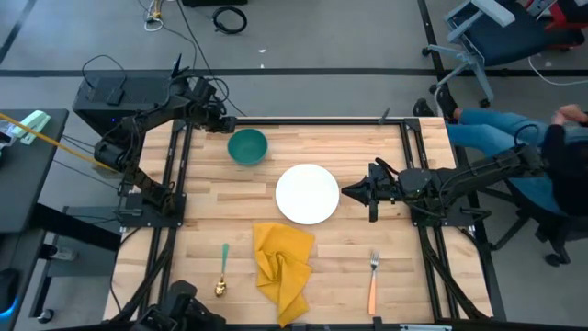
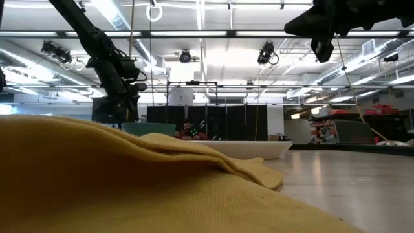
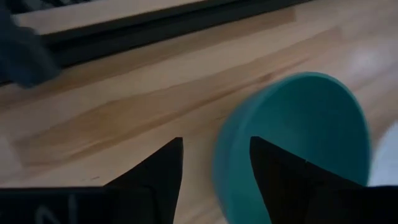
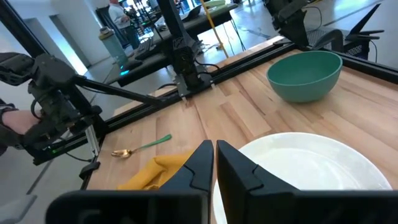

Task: Set table place
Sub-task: Stack the green bowl on top of the white plate

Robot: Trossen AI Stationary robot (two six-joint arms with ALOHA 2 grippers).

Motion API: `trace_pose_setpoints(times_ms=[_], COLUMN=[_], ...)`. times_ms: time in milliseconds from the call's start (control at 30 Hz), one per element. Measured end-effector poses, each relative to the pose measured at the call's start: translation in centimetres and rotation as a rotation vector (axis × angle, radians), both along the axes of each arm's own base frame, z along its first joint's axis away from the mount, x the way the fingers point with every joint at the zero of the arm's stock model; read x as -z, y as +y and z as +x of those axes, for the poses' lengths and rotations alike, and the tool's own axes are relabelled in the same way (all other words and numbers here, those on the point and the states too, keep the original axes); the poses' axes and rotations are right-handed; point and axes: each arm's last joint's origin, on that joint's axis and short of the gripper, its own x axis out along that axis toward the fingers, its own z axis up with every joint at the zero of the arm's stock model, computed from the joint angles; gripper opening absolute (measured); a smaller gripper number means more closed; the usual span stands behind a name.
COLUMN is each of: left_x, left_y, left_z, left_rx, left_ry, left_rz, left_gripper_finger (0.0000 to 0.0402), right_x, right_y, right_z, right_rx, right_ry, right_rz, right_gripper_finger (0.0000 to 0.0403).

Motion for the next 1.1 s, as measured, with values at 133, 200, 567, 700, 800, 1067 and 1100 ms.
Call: trace_pose_setpoints(times_ms=[133,200,567,700,800,1067,1100], left_x=[0.0,0.0,0.1,0.2,0.2,1.3,1.8], left_y=[-0.2,-0.5,-1.3,-1.4,-1.4,-1.4,-1.3], left_z=[0.4,0.7,1.7,1.6,1.6,1.7,1.9], left_rx=[0.031,0.061,0.111,0.108,0.101,0.105,0.109], left_ry=[-0.021,-0.014,0.035,0.048,0.070,0.118,0.125], left_rz=[-0.010,-0.008,0.008,-0.004,0.000,-0.043,-0.057], left_gripper_finger=[0.0199,0.0199,0.0199,0.0201,0.0201,0.0201,0.0201], right_x=[0.0,0.0,0.0,0.0,0.0,0.0,0.0], right_y=[0.0,0.0,0.0,0.0,0.0,0.0,0.0], right_z=[0.0,0.0,0.0,0.0,0.0,0.0,0.0], right_rx=[0.000,0.000,0.001,0.001,0.001,0.001,0.001], right_ry=[0.000,0.000,0.000,0.000,0.000,0.000,0.000], right_rz=[0.000,0.000,0.004,0.004,0.004,0.004,0.004], right_gripper_finger=[0.0028,0.0028,0.0028,0.0028,0.0028,0.0028,0.0028])
